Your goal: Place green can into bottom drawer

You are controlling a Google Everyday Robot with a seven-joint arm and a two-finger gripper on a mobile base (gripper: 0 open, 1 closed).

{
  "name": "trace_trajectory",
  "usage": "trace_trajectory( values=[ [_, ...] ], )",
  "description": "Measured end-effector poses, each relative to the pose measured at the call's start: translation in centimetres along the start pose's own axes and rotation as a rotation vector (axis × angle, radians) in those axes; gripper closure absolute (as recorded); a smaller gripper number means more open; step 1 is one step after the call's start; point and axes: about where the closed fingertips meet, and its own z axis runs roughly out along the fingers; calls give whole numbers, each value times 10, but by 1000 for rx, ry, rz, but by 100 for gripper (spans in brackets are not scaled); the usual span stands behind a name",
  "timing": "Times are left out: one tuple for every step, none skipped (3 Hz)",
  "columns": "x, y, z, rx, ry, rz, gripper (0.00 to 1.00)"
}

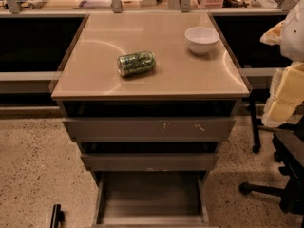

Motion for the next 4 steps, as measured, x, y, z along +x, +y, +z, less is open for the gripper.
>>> trace_trajectory(
  values=[
    [-1, -4, 0, 2, -8, -3, 0],
    [-3, -27, 13, -13, -59, -10, 0],
    [-10, -66, 40, -45, -140, -5, 0],
    [-29, -109, 72, -72, -220, -12, 0]
  ],
)
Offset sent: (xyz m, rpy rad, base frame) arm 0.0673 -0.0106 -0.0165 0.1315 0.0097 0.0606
